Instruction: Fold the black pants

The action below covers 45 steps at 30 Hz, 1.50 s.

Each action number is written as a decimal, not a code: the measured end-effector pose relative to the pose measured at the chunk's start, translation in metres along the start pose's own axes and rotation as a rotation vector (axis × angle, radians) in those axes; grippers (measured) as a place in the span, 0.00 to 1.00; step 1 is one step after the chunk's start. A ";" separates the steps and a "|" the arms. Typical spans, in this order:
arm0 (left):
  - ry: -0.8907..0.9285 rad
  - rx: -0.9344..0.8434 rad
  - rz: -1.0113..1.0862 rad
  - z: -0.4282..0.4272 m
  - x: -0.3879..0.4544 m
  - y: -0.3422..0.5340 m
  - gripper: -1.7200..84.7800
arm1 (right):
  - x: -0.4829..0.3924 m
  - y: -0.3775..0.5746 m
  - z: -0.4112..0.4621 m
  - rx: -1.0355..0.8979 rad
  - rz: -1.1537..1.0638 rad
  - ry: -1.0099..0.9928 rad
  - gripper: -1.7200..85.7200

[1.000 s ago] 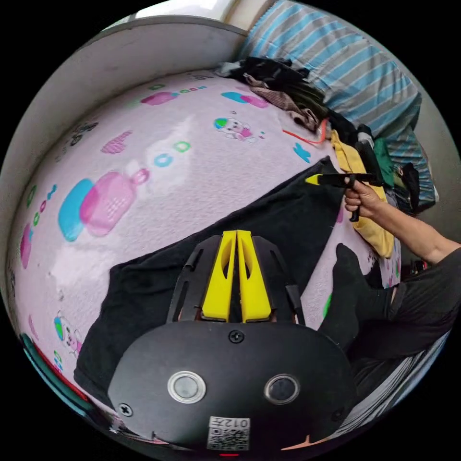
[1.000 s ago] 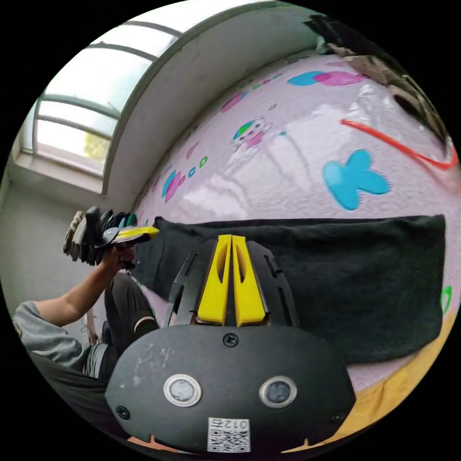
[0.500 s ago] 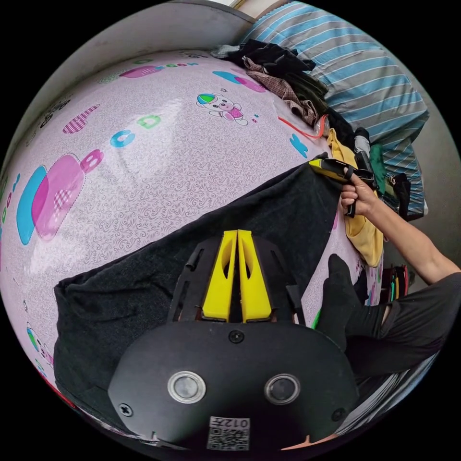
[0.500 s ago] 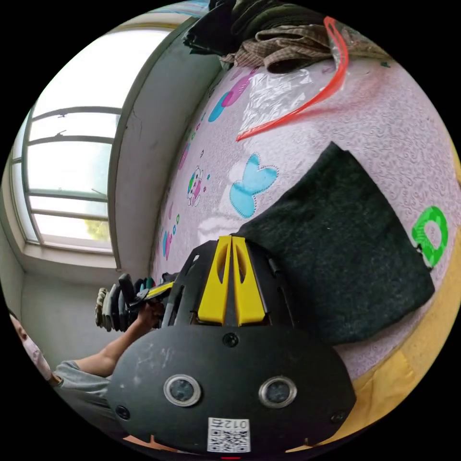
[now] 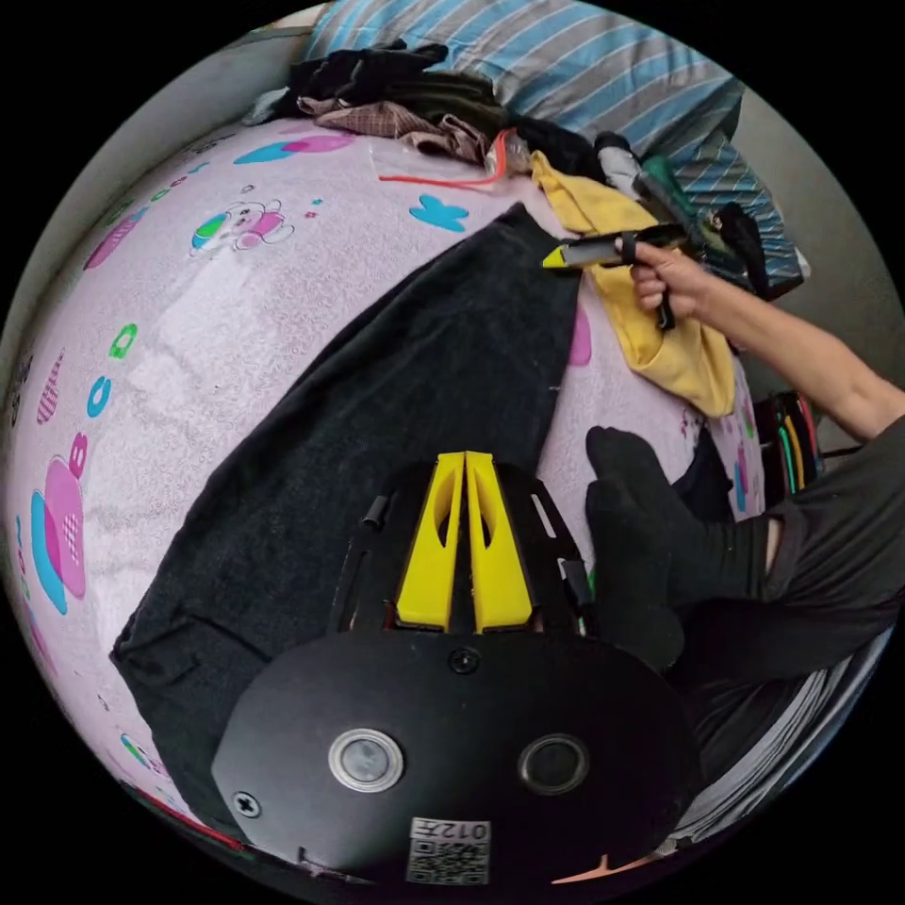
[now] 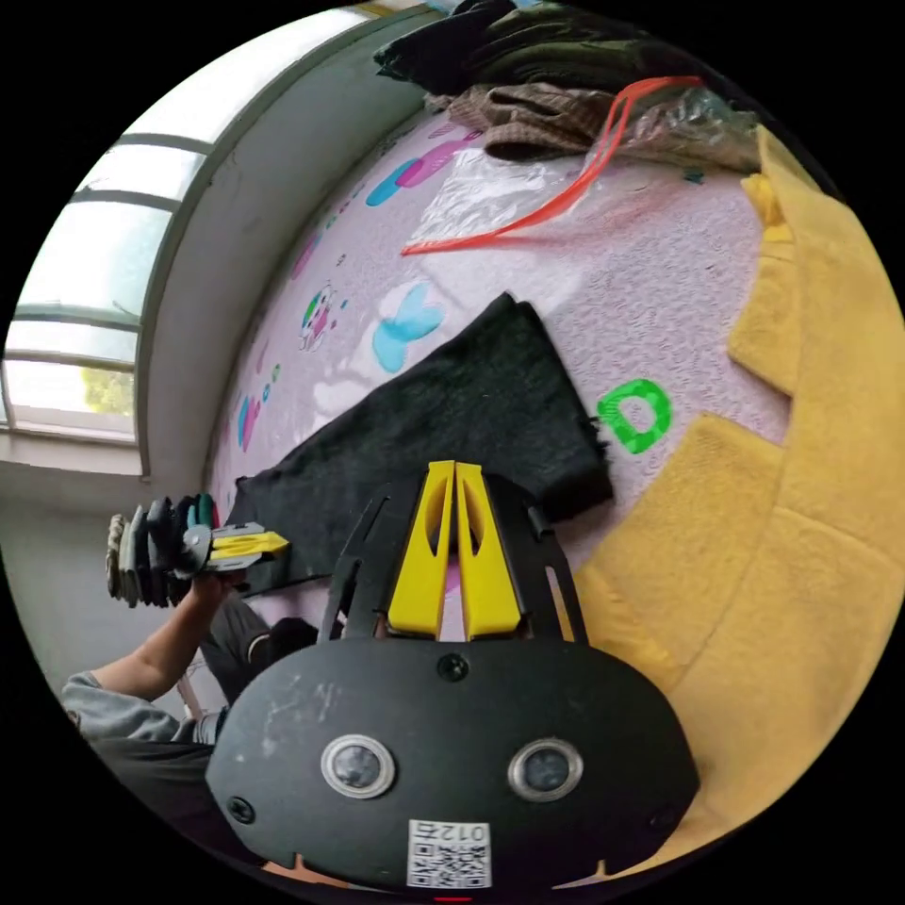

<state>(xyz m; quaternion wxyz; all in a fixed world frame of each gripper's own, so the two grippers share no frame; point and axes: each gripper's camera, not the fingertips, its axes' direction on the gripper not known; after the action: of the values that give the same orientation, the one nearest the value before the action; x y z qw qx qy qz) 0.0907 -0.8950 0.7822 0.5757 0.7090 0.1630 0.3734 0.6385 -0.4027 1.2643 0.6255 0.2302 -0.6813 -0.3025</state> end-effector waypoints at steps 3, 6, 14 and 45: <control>0.040 0.023 -0.046 0.022 -0.011 0.013 0.02 | 0.011 0.000 -0.027 0.141 0.087 0.080 0.01; 0.119 0.040 -0.100 0.039 -0.024 0.022 0.02 | 0.016 0.006 -0.048 0.237 0.152 0.041 0.01; 0.063 0.013 0.015 0.076 0.011 0.005 0.03 | -0.024 0.037 -0.047 0.231 0.178 0.011 0.01; 0.013 -0.065 0.106 0.272 0.039 -0.046 0.03 | -0.230 0.001 0.088 -0.125 -0.540 0.891 0.01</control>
<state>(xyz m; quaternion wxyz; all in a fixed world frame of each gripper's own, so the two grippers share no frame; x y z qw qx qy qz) 0.3205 -1.0449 0.7364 0.5768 0.6951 0.1168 0.4129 0.5767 -0.2316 1.0978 0.7671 0.4660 -0.2460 -0.3658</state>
